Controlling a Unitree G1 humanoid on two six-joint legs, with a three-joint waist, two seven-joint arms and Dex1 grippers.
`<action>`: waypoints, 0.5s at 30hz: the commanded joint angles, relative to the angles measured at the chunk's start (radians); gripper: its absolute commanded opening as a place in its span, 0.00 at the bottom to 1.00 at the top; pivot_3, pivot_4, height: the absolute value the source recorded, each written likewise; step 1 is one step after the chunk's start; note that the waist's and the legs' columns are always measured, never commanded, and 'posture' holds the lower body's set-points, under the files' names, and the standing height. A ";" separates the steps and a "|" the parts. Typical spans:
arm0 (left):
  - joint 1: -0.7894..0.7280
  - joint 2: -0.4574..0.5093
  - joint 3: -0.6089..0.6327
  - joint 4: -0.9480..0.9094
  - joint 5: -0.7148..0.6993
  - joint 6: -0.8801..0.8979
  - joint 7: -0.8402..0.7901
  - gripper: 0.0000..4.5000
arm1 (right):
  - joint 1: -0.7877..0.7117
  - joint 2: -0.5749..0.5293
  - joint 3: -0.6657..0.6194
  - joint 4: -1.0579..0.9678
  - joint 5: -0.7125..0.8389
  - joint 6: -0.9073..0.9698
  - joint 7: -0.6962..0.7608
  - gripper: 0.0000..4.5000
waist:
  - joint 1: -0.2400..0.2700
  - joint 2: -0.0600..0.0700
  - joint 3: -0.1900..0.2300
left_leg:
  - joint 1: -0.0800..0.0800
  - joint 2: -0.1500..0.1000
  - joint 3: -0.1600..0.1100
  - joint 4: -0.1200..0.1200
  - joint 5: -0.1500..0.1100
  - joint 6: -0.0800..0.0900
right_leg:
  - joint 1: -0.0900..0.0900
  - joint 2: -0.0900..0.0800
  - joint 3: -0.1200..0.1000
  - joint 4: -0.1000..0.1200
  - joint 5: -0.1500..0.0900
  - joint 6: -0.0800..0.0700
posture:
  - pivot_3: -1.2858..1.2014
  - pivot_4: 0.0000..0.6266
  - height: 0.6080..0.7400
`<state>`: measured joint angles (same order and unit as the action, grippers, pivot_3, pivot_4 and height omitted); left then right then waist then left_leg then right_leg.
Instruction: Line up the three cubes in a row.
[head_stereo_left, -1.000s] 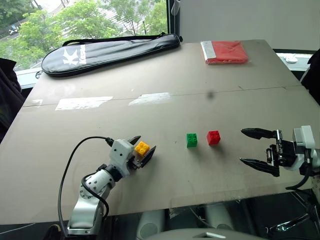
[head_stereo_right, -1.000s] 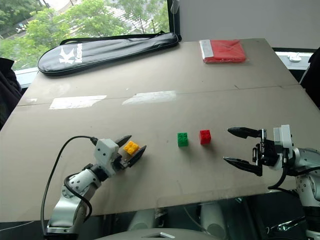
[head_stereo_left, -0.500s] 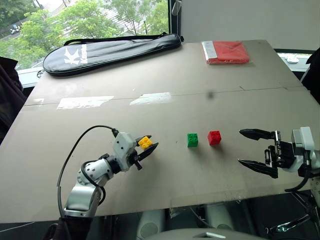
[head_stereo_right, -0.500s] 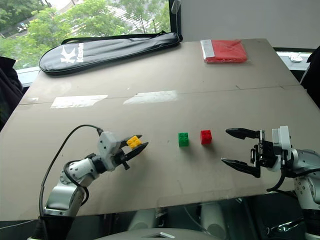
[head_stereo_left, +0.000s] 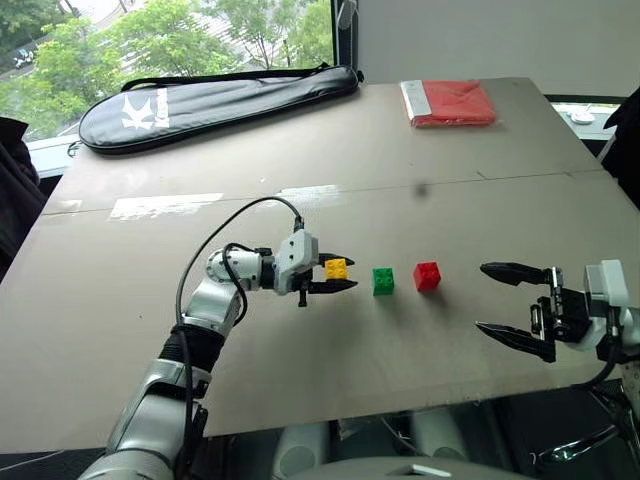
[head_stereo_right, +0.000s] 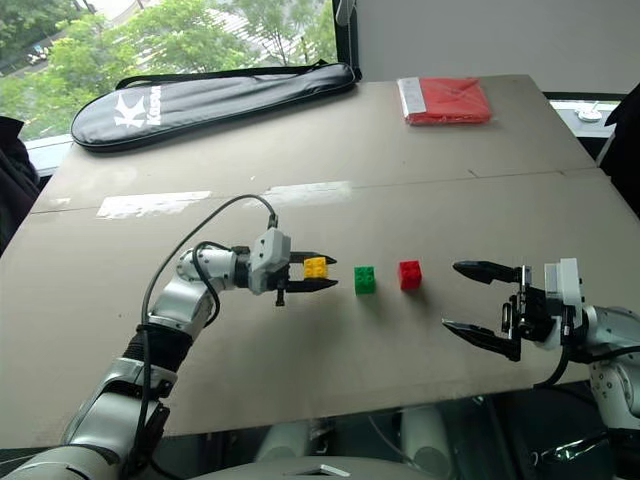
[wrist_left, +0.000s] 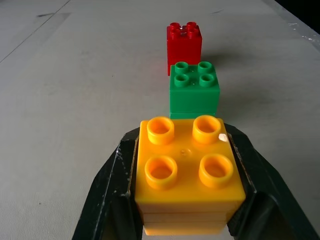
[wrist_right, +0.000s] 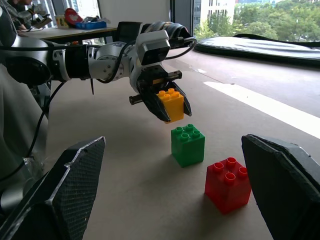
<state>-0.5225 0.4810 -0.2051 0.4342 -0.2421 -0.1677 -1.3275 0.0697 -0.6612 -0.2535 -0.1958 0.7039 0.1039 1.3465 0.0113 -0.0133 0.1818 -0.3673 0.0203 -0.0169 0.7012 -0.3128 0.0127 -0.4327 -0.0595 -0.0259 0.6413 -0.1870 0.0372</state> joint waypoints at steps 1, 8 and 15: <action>-0.026 -0.015 -0.001 0.041 -0.009 -0.066 -0.071 0.30 | 0.014 -0.008 -0.036 -0.052 0.016 -0.012 -0.010 1.00 | 0.001 0.000 0.000 | -0.001 0.000 0.000 0.000 0.000 0.000 | 0.000 0.000 0.000 0.000 0.000 0.000 | 0.52 0.24 0.70; -0.033 -0.043 0.005 0.098 0.009 -0.079 -0.096 0.30 | 0.025 -0.015 -0.041 -0.062 0.018 -0.012 -0.016 1.00 | 0.002 0.000 0.000 | -0.001 0.000 0.000 0.000 0.000 0.000 | 0.000 0.000 0.000 0.000 -0.003 0.001 | 0.52 0.24 0.70; -0.019 -0.044 0.009 0.105 0.028 -0.092 -0.079 0.30 | 0.019 -0.024 -0.037 -0.051 0.019 -0.011 -0.007 1.00 | 0.001 0.000 0.000 | -0.001 0.000 -0.001 0.000 0.000 0.000 | 0.000 0.000 0.000 0.000 -0.002 0.002 | 0.52 0.24 0.70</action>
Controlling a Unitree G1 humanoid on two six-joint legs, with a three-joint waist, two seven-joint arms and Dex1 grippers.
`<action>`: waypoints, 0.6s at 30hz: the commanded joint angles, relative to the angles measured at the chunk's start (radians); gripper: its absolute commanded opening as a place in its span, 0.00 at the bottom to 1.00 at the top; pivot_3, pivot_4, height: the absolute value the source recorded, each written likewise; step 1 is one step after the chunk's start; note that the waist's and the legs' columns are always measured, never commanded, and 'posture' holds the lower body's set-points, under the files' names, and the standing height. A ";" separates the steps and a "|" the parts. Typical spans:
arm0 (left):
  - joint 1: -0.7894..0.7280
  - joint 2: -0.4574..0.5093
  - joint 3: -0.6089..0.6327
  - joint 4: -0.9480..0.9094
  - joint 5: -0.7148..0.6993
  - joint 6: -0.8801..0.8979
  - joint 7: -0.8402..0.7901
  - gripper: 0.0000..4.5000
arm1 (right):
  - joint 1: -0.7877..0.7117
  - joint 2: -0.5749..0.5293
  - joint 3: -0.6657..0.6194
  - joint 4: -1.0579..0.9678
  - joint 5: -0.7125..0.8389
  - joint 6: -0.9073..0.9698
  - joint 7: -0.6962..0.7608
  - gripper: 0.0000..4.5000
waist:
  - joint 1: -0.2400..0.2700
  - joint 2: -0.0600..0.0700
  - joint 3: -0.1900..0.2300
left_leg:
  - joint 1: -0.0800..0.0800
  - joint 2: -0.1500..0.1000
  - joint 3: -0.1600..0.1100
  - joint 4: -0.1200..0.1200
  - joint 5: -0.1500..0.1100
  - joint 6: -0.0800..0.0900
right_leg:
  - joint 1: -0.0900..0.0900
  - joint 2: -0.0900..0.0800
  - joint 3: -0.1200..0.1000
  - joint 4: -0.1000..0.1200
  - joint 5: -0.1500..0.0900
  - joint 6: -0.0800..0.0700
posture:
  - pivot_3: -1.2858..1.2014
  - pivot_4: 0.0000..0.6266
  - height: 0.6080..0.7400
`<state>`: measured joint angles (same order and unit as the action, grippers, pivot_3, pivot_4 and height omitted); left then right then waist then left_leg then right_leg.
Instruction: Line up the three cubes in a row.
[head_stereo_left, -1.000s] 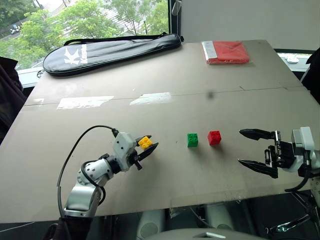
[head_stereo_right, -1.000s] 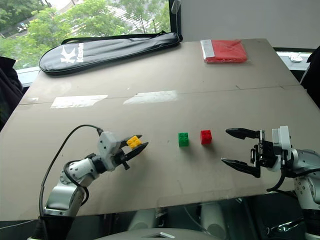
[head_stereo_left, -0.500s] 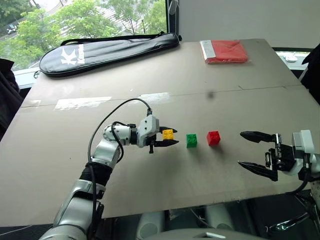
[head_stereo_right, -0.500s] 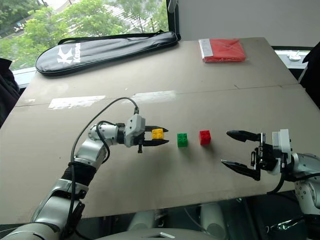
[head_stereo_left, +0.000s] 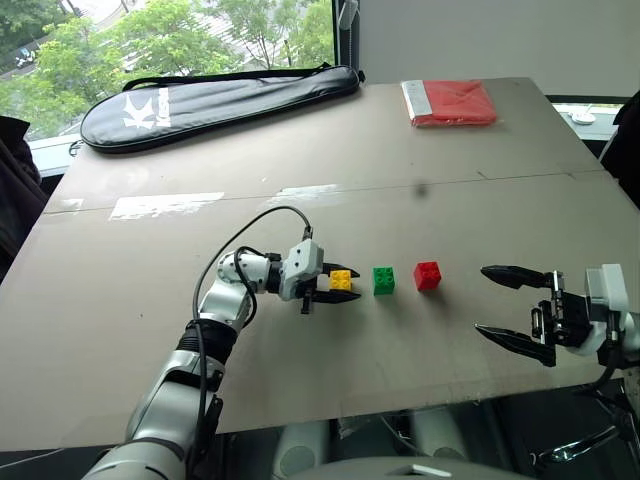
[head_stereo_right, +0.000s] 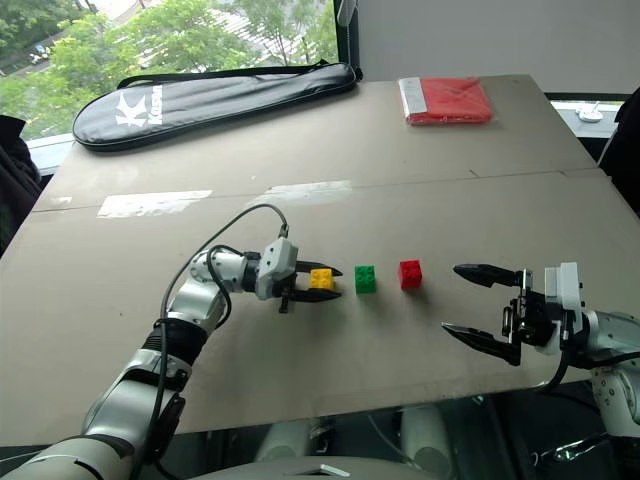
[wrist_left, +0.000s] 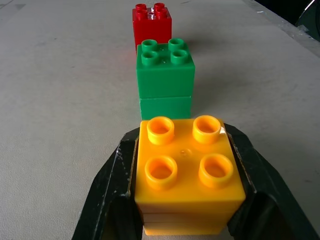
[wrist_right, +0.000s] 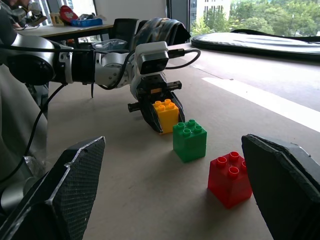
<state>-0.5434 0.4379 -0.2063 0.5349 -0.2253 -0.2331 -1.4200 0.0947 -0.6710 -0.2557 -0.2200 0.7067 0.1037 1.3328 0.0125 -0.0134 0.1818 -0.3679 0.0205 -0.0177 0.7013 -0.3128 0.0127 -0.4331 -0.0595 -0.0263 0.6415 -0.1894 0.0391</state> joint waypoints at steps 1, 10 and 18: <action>0.004 -0.002 0.011 0.006 0.015 -0.031 0.019 0.30 | -0.008 -0.015 -0.033 -0.025 0.016 -0.011 0.007 1.00 | 0.000 0.000 0.000 | 0.000 0.000 0.000 0.000 0.000 0.000 | 0.000 0.000 0.000 0.000 0.000 0.001 | 0.52 0.24 0.70; 0.002 0.000 0.015 0.018 0.026 -0.033 0.033 0.72 | -0.021 -0.011 -0.020 -0.012 0.006 -0.021 0.012 1.00 | 0.000 0.000 0.000 | 0.000 0.000 0.000 0.000 0.000 0.000 | 0.000 0.000 0.000 0.000 0.000 0.000 | 0.52 0.24 0.70; 0.039 0.041 0.064 -0.051 -0.002 -0.012 0.084 1.00 | -0.008 -0.011 -0.024 0.005 0.000 -0.036 0.027 1.00 | -0.001 0.000 0.000 | 0.000 0.000 0.000 0.000 0.000 0.000 | 0.000 0.000 0.000 0.000 0.001 0.001 | 0.52 0.24 0.70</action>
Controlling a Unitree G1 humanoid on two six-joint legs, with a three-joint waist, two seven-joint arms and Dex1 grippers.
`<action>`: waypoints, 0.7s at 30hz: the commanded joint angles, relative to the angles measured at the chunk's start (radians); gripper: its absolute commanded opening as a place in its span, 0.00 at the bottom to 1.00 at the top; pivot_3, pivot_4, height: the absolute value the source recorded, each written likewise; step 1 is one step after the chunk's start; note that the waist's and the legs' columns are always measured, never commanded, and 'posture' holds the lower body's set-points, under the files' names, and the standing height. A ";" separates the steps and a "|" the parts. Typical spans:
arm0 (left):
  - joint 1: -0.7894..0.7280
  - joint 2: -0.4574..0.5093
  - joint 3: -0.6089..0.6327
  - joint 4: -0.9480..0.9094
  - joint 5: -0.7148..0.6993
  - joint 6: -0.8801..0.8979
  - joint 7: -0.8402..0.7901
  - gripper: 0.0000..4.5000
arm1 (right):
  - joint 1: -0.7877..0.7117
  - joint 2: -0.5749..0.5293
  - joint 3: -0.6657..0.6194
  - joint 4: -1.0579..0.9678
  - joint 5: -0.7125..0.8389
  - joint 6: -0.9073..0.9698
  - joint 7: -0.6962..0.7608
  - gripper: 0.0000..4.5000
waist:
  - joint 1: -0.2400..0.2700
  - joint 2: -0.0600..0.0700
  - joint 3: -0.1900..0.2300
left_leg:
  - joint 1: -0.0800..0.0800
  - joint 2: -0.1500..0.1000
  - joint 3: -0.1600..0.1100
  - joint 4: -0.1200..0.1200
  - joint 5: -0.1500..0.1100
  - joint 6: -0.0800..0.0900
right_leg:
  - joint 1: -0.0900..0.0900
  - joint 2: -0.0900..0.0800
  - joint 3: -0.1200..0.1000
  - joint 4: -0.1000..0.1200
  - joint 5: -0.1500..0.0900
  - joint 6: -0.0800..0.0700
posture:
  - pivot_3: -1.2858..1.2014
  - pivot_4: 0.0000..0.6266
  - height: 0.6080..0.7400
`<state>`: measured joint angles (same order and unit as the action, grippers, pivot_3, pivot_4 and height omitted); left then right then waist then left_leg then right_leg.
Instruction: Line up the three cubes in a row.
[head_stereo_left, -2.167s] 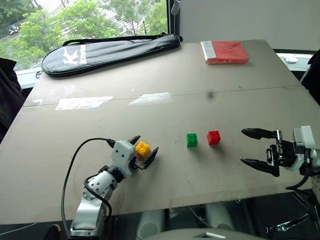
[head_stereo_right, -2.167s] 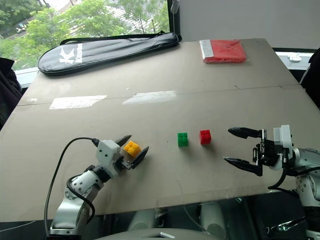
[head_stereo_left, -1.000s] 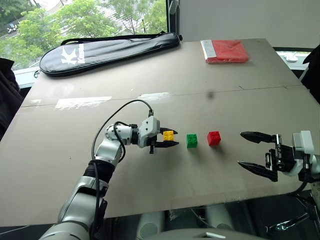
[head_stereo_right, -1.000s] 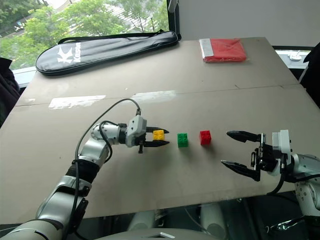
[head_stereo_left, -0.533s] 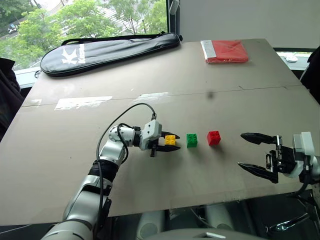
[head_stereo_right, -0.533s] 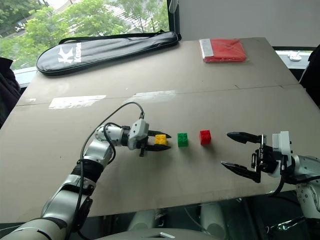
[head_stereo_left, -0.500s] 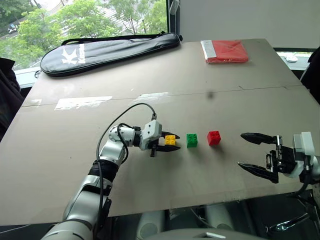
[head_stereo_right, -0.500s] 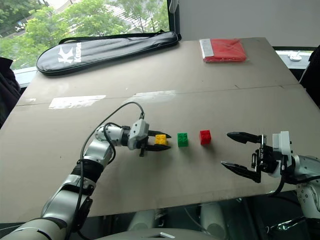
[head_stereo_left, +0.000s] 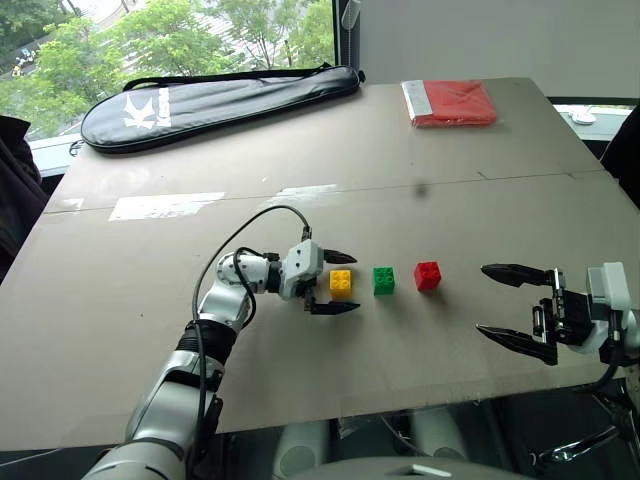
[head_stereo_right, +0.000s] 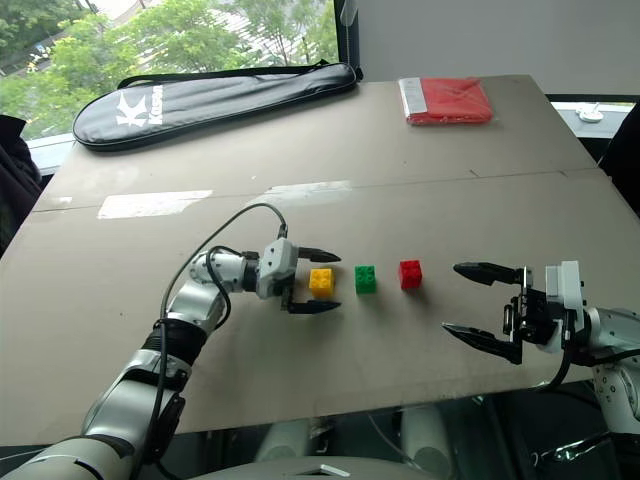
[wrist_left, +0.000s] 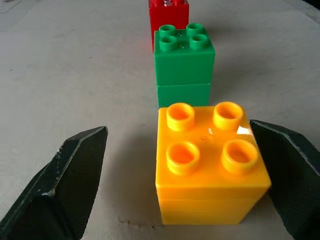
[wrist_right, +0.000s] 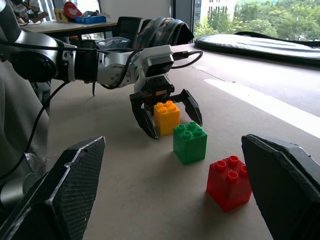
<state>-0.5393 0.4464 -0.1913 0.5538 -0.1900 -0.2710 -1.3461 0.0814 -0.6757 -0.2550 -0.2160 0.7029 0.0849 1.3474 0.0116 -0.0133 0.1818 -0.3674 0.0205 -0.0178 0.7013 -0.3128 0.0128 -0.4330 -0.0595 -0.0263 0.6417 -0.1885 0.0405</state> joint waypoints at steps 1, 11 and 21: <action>0.052 0.045 0.063 -0.103 -0.054 0.048 0.012 1.00 | 0.009 -0.007 -0.026 0.005 0.003 -0.019 0.014 1.00 | -0.002 0.000 0.000 | 0.000 0.000 0.000 0.000 0.000 0.000 | 0.000 0.000 0.000 0.000 0.000 0.000 | 0.52 0.24 0.70; 0.388 0.219 0.187 -0.428 -0.143 0.176 0.050 1.00 | -0.021 0.009 0.010 0.058 -0.013 -0.039 0.037 1.00 | -0.005 0.000 0.000 | 0.000 0.002 0.001 0.000 0.000 0.000 | -0.001 0.001 0.001 0.000 -0.002 -0.003 | 0.52 0.24 0.70; 0.711 0.196 0.299 -0.729 -0.096 0.386 0.429 1.00 | -0.038 0.035 -0.020 0.279 -0.147 -0.164 -0.046 1.00 | -0.001 0.001 0.000 | 0.003 0.002 0.003 0.000 0.000 0.000 | 0.001 0.001 0.003 0.001 -0.002 -0.003 | 0.52 0.24 0.70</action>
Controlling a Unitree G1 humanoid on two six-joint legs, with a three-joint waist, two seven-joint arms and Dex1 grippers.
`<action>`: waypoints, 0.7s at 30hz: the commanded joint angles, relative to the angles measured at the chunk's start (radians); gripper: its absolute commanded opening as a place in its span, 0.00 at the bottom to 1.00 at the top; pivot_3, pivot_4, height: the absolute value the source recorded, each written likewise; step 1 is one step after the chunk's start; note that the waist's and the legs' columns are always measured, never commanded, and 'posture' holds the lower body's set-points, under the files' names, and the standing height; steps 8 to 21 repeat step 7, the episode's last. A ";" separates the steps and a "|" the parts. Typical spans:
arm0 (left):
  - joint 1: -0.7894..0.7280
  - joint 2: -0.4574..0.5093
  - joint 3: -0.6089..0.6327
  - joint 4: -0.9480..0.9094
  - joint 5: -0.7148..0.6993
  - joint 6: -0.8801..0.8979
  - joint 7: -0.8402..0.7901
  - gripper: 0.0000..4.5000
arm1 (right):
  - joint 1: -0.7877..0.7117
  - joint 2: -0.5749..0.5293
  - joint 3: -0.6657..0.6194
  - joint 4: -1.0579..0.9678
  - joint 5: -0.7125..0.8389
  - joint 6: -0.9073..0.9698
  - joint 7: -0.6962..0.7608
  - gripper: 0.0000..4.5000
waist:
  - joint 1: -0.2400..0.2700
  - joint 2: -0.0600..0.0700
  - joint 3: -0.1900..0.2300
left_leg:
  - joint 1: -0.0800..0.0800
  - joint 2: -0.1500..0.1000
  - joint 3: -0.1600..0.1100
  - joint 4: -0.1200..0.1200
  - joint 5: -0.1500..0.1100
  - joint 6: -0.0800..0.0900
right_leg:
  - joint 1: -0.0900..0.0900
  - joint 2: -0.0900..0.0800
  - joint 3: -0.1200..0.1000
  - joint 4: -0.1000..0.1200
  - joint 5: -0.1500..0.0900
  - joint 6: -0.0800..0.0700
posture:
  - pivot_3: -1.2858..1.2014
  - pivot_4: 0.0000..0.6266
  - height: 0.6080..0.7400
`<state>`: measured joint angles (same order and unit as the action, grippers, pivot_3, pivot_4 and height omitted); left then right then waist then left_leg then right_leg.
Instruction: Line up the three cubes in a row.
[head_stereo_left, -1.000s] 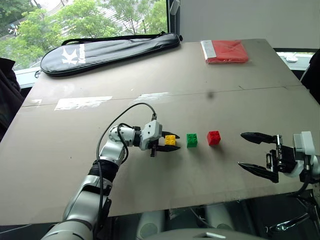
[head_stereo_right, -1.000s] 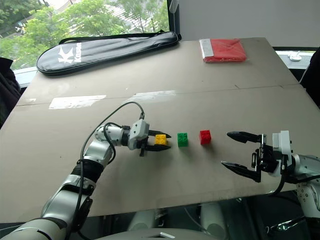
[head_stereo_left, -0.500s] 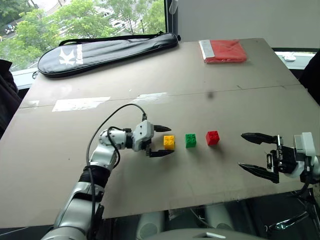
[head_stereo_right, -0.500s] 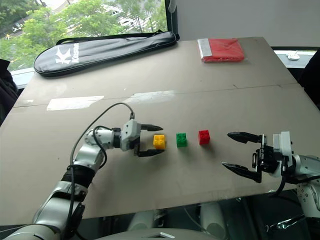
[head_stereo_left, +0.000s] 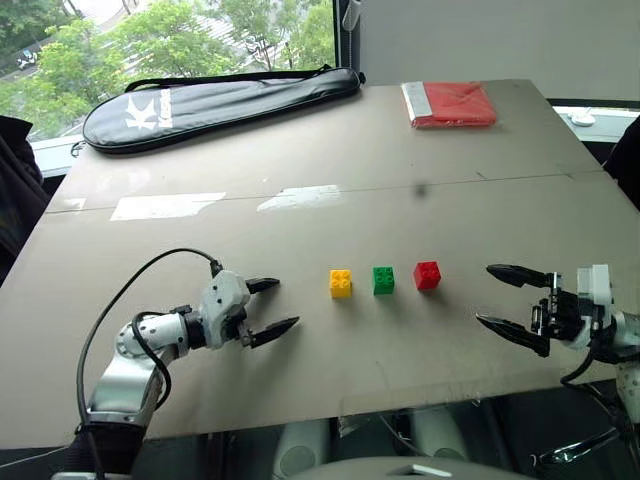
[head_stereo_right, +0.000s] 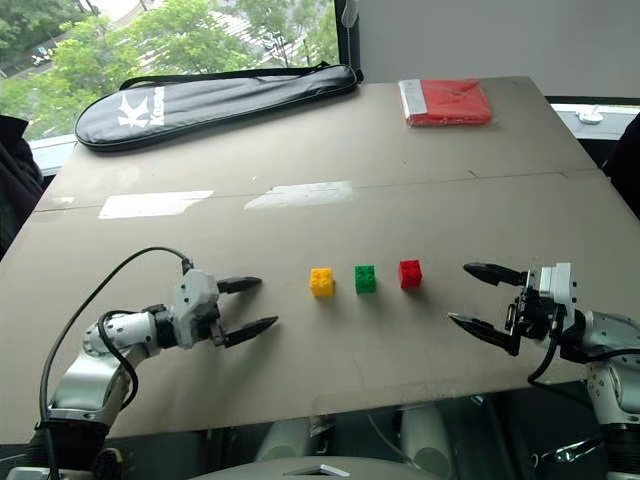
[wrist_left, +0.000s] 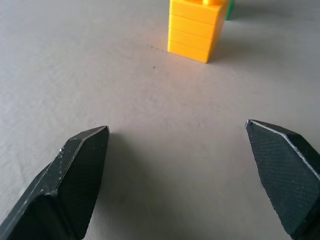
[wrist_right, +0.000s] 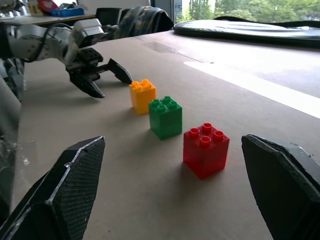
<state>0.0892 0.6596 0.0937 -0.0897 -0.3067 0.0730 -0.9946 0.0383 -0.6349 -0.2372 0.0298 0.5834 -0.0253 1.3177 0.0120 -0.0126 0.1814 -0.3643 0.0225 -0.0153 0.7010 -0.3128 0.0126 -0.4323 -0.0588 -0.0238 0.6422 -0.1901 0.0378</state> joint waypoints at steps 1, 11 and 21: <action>0.125 -0.028 0.016 -0.126 0.020 0.050 0.103 1.00 | 0.011 -0.007 -0.042 0.052 -0.043 -0.067 -0.028 1.00 | -0.002 0.000 0.000 | 0.000 0.000 0.001 0.000 0.000 0.000 | 0.000 0.000 0.001 0.000 0.000 0.000 | 0.52 0.24 0.70; 0.243 -0.069 0.009 -0.208 0.040 0.057 0.200 1.00 | 0.004 -0.010 -0.033 0.143 -0.084 -0.126 -0.026 1.00 | -0.001 0.001 -0.001 | 0.002 0.000 0.005 -0.001 0.000 0.000 | 0.000 0.000 0.005 0.000 0.000 0.000 | 0.52 0.24 0.70; 0.243 -0.069 0.009 -0.208 0.040 0.057 0.200 1.00 | 0.004 -0.010 -0.033 0.143 -0.084 -0.126 -0.026 1.00 | -0.001 0.001 -0.001 | 0.002 0.000 0.005 -0.001 0.000 0.000 | 0.000 0.000 0.005 0.000 0.000 0.000 | 0.52 0.24 0.70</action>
